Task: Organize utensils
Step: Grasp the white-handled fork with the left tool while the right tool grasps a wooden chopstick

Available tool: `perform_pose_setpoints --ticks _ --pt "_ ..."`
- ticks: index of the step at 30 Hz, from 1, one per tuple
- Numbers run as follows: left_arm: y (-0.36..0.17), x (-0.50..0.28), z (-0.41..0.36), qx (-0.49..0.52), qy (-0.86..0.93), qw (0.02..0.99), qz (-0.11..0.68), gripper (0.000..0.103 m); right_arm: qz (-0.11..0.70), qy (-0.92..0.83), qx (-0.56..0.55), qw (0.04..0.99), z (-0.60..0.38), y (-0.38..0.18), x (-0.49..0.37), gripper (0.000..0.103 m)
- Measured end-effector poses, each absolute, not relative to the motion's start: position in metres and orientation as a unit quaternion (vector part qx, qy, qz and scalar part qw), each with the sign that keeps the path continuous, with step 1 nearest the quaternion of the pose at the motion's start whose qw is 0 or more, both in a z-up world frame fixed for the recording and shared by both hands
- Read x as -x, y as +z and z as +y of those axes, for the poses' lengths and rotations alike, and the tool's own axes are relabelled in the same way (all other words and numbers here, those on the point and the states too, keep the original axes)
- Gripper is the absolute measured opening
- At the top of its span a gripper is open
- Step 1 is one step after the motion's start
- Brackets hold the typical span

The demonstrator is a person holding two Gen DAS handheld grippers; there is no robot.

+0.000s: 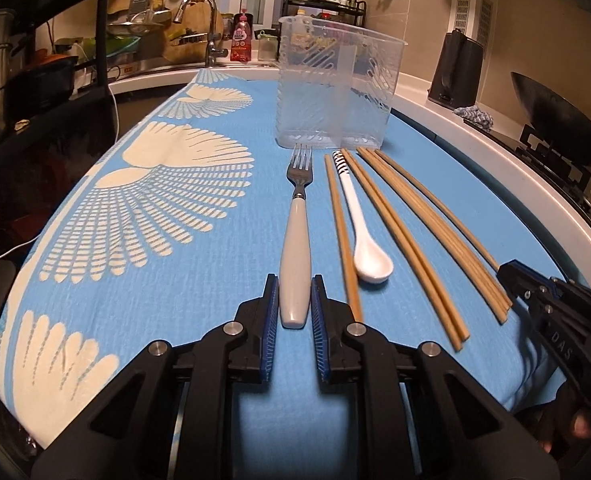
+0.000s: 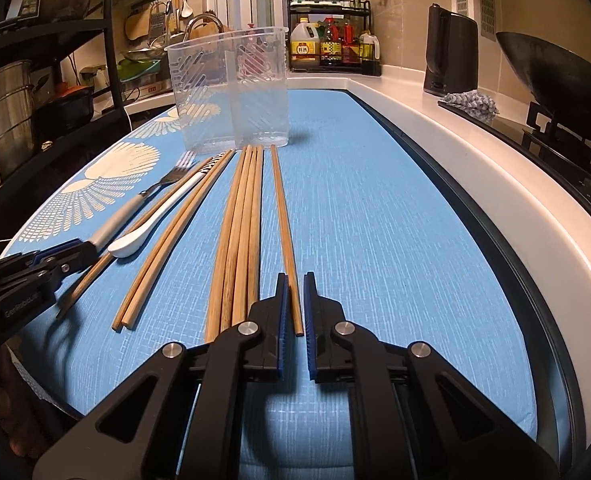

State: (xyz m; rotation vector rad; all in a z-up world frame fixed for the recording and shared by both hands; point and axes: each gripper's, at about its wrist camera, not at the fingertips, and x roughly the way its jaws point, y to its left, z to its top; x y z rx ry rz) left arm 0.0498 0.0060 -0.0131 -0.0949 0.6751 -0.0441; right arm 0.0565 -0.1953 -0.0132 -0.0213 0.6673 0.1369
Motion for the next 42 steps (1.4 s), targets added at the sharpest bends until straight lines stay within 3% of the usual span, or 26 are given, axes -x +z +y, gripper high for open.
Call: perform_pose_setpoints --ticks 11,19,42 --pt "-0.017 -0.034 0.019 0.045 -0.017 0.951 0.304 0.018 0.325 0.049 0.023 0.944 -0.195 -0.014 -0.052 0.009" --pt "-0.018 -0.037 0.014 0.044 -0.012 0.956 0.291 0.026 0.326 0.071 0.019 0.942 -0.199 -0.014 -0.062 0.011" --pt "-0.024 -0.028 0.013 0.041 -0.006 0.965 0.258 0.026 0.317 0.083 0.004 0.945 -0.194 -0.017 -0.054 0.008"
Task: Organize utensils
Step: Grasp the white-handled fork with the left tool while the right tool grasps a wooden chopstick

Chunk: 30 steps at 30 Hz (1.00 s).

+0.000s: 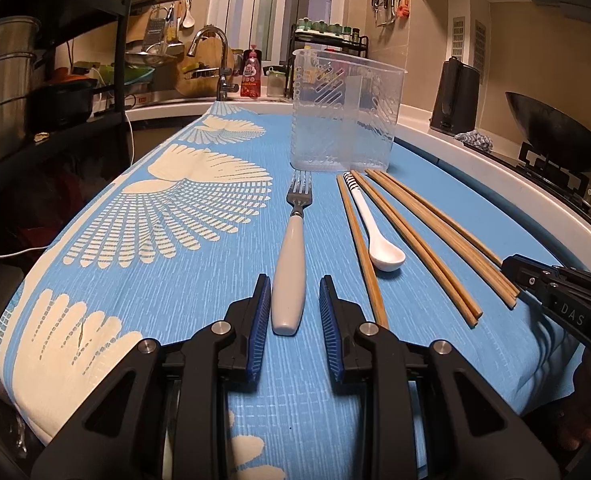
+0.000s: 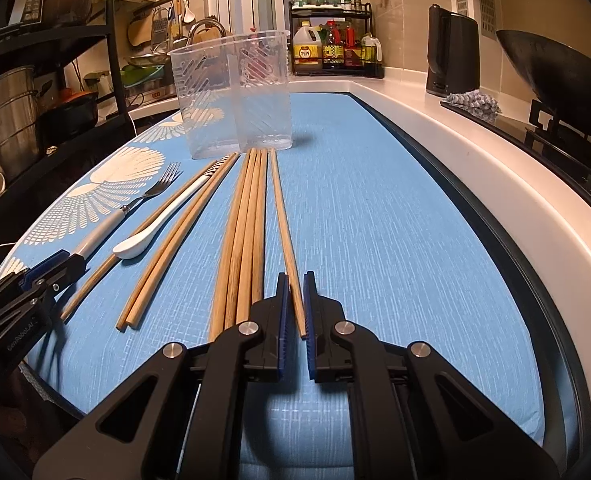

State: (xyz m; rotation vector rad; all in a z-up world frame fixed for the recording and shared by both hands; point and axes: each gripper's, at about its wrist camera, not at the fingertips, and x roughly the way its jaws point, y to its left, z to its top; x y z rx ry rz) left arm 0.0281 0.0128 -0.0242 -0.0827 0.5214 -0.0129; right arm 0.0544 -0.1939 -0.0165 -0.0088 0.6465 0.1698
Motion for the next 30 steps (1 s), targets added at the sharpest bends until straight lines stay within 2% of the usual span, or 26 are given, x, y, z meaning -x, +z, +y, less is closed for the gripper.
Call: perform_pose_setpoints --ticks 15,21,30 --pt "-0.024 -0.034 0.011 0.041 0.017 0.968 0.248 0.025 0.306 0.090 0.016 0.948 -0.192 -0.018 -0.053 0.008" --pt "-0.023 -0.037 0.010 0.031 0.019 0.968 0.247 0.019 0.313 0.093 0.009 0.945 -0.193 -0.016 -0.055 0.006" --pt "-0.009 -0.025 0.012 0.033 0.008 0.970 0.240 0.018 0.303 0.086 0.005 0.949 -0.199 0.002 -0.042 0.005"
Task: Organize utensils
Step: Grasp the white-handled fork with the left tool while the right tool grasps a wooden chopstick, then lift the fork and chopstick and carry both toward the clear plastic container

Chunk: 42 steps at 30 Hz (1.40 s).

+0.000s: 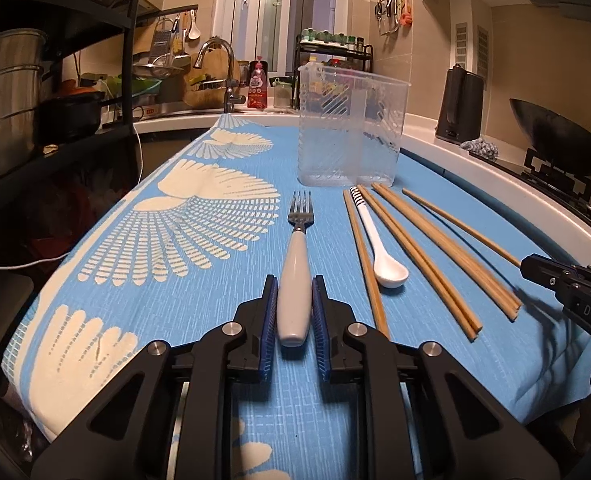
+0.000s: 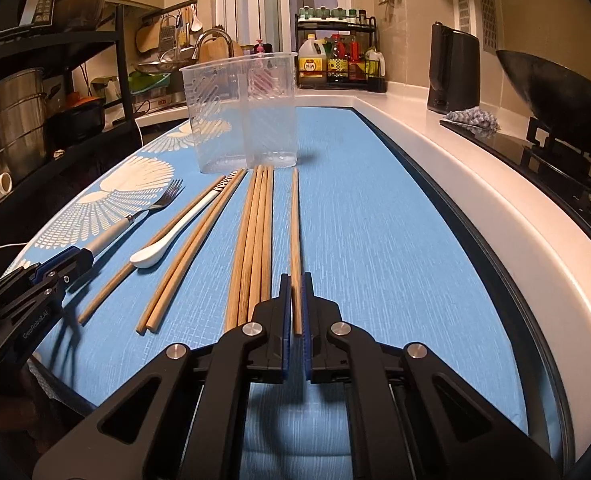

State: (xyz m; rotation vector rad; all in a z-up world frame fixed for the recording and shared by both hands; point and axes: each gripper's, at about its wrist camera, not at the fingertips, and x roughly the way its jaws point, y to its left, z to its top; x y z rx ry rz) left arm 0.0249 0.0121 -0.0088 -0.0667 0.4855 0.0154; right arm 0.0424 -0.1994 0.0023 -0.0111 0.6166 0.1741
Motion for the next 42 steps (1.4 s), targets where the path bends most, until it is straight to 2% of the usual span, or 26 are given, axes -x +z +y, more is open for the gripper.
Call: perform_pose_setpoints --ticks 27,42 --pt "0.070 -0.014 0.020 0.004 -0.016 0.987 0.160 0.017 0.214 0.102 0.004 0.972 -0.206 0.093 -0.028 0.005" --pt "0.112 -0.040 0.028 0.016 -0.033 0.979 0.202 0.017 0.180 0.113 -0.009 0.977 -0.203 0.149 -0.050 0.005"
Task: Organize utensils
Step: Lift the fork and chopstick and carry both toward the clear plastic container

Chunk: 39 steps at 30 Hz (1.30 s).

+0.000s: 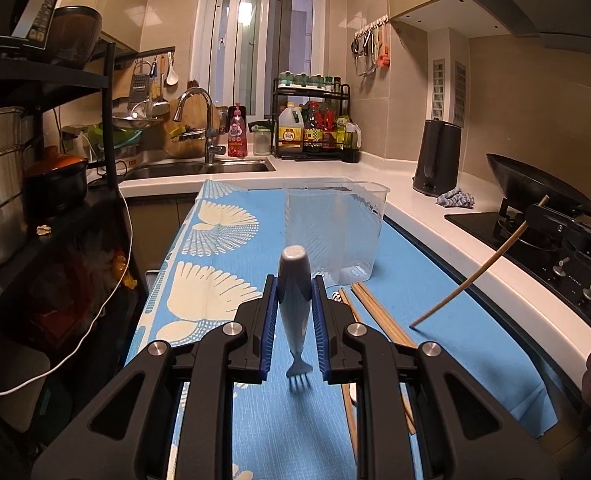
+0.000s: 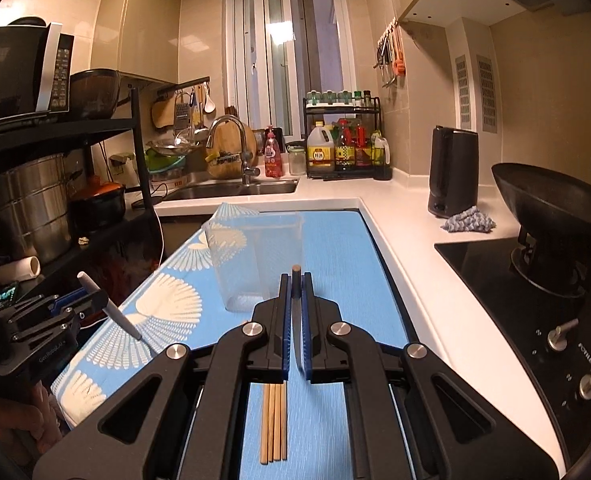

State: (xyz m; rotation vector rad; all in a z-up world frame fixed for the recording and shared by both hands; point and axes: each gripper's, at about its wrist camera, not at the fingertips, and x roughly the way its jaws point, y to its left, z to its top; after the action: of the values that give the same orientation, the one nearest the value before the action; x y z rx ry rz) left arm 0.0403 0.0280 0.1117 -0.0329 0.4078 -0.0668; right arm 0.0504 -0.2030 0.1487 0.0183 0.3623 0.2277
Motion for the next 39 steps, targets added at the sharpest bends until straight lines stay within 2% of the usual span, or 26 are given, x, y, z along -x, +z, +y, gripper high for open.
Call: perform_pose_setpoints --ticks 13,23,31,39 --pt "0.134 -0.070 0.032 0.043 -0.051 0.957 0.283 0.017 0.229 0.127 -0.007 0.965 -0.196 0.177 -0.080 0.005" --pt "0.152 -0.104 0.037 0.050 -0.061 0.948 0.307 0.017 0.253 0.148 -0.029 0.956 -0.197 0.207 -0.117 0.005" --pt "0.213 -0.142 0.041 0.048 -0.080 0.951 0.294 0.017 0.216 0.171 -0.043 0.960 -0.190 0.261 -0.152 0.005" --pt "0.276 -0.191 0.040 0.055 -0.095 0.965 0.239 0.017 0.149 0.183 -0.063 0.970 -0.183 0.317 -0.188 0.005"
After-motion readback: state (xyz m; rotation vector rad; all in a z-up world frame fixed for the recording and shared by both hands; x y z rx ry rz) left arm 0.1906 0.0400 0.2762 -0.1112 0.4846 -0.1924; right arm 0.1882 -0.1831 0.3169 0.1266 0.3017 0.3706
